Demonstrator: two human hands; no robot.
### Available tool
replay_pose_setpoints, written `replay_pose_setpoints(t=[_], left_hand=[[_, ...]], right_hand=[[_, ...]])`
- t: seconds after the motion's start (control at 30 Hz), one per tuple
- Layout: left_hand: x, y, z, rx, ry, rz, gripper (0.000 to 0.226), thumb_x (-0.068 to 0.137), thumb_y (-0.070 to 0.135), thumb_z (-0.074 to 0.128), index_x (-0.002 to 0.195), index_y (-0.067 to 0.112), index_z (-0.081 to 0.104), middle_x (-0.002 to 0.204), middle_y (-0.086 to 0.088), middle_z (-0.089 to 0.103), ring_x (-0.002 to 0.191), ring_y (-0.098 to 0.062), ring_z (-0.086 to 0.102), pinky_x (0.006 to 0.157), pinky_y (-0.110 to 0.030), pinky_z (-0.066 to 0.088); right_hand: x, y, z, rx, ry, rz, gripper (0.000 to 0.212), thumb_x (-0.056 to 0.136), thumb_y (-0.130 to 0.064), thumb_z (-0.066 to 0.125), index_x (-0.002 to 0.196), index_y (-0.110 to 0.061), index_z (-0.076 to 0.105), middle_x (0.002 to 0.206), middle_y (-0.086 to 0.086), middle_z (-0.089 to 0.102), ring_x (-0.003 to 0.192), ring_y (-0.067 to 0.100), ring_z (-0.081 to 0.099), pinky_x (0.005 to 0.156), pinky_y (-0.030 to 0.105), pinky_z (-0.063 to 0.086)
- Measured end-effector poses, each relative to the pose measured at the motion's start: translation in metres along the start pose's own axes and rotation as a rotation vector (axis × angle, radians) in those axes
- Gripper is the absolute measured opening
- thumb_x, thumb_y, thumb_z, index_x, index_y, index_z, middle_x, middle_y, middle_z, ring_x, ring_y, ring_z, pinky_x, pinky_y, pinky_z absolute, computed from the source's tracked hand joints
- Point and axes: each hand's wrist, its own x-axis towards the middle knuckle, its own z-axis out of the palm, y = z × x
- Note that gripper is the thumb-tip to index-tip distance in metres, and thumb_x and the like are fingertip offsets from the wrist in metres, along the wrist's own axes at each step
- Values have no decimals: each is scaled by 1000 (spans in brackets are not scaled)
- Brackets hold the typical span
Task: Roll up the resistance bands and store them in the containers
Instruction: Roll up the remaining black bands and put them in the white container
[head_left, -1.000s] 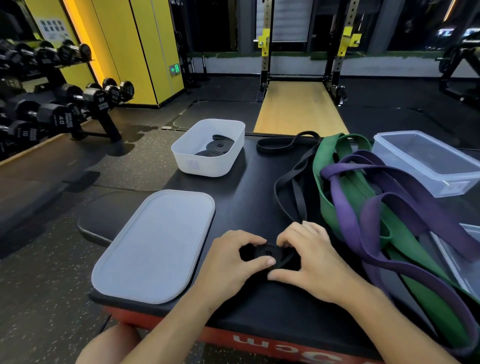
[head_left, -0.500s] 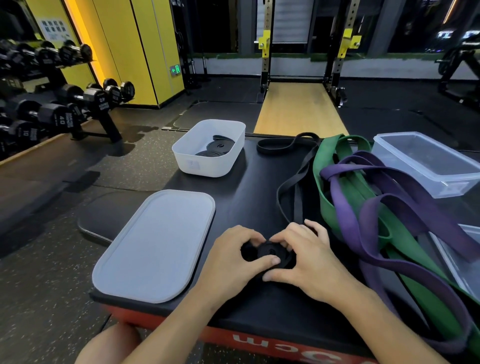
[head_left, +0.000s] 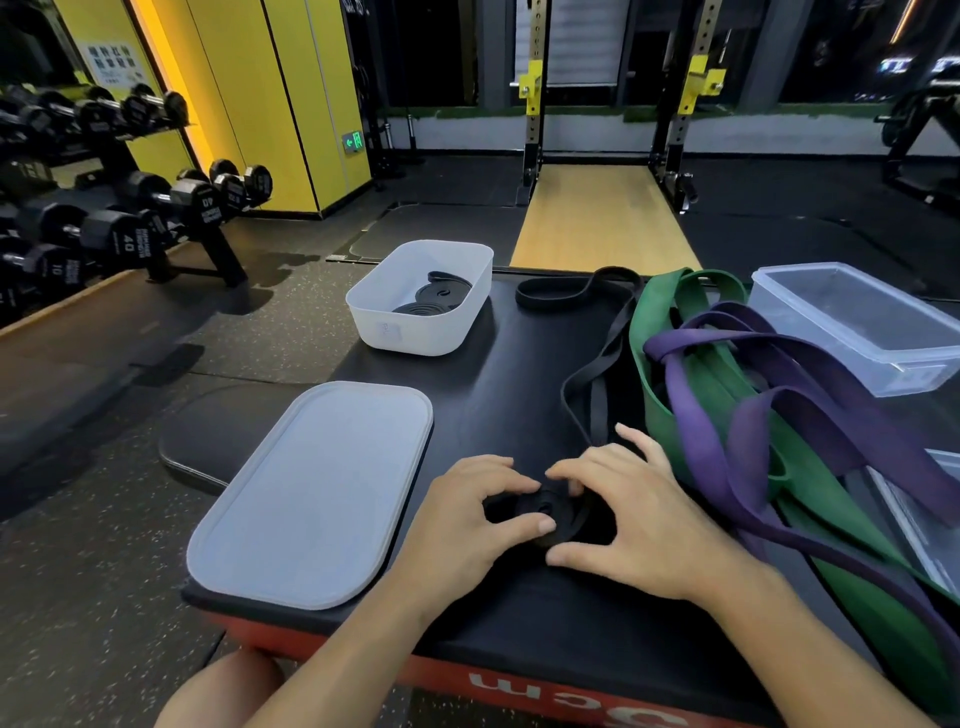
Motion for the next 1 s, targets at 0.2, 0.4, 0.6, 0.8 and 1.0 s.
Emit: replay_pose_setpoints(t=[0.2,0.4,0.6,0.8,1.0], left_hand=[[0,2,0,-22,-44,-19,34,83,34,86,115,36,78,115,27,68,130,13,46,113,-21,37],[4,-1,-3,20,-121,52,33,94,34,75,127,32,73,121,32,65,135,12,43,125,-28,22],[0,2,1,113,-120,134,33,100,38,64,132,37,70,118,29,51,131,2,41,106,-10,31],[-4,7,0,113,-134,88,47,89,55,73,135,54,62,109,23,51,120,-1,46,96,-11,34],[-6,10,-5,-97,-67,74,44,88,20,80,124,39,65,123,25,67,126,1,58,110,-22,41]], right_hand=[[-13,15,-6,-11,57,-10,48,80,-70,65,118,-42,62,80,-23,48,83,1,51,107,35,31],[-8,28,-1,-52,39,-23,53,88,-82,46,118,-42,63,97,-27,58,104,-6,52,122,32,12],[-14,18,8,162,-49,-35,63,94,-55,60,152,-40,41,143,-29,52,138,-10,41,125,28,8],[-16,9,13,274,0,19,71,87,-53,65,152,-44,39,125,-27,56,117,3,57,124,26,11],[-8,10,14,138,-36,61,84,75,-87,56,145,-40,52,106,-27,43,112,-2,42,116,24,21]])
